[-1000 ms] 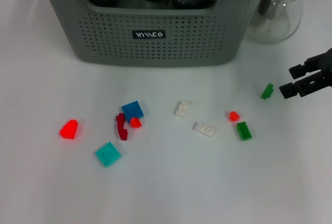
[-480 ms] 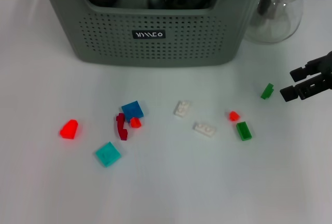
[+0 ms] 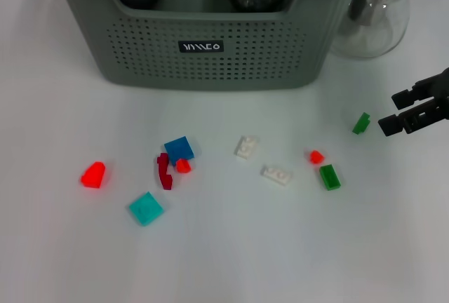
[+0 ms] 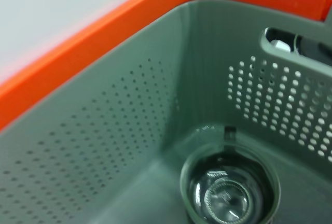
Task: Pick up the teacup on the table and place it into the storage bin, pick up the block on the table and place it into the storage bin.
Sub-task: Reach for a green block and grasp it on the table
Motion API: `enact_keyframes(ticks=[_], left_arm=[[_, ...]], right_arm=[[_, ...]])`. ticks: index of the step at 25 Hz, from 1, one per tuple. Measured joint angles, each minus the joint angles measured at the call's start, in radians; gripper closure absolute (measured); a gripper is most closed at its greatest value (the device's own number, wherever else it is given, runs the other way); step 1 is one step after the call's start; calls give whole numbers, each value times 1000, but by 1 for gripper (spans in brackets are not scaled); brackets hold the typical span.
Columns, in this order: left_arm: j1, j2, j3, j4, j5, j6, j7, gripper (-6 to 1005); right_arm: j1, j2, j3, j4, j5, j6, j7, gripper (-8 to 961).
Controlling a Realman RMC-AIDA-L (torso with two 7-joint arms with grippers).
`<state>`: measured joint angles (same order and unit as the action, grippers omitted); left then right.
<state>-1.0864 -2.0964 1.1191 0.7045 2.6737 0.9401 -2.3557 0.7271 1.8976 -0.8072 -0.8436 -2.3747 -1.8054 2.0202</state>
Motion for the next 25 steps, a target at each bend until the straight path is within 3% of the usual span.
enact_keyframes(ticks=[5,8,13,16,19,24,25], left_arm=[[80,2,-34,199,-4,105,-29,398],[138,-2,-100,390,-18,182,-58,315],[220,-12,-206,631,-126,310,-61,311],[304,-13,-246,760,-279,404,-35,309],[432,-12,-276,859,-552,521,56,306],[625,-30,-301,826,-939,681,277,302],[673,-48,-311,779,-1022,738,364,302]], right_arm=[[0,0,3,-4,1,-4,-1,38],[0,-3,4,-8,4,-7,-2,38],[0,-10,7,-11,6,-10,-3,38],[1,-13,12,-11,6,-10,-3,38],[2,-17,13,-11,3,-7,-2,37],[4,-24,14,-13,-18,8,7,37],[6,-24,15,-13,-28,16,8,37]])
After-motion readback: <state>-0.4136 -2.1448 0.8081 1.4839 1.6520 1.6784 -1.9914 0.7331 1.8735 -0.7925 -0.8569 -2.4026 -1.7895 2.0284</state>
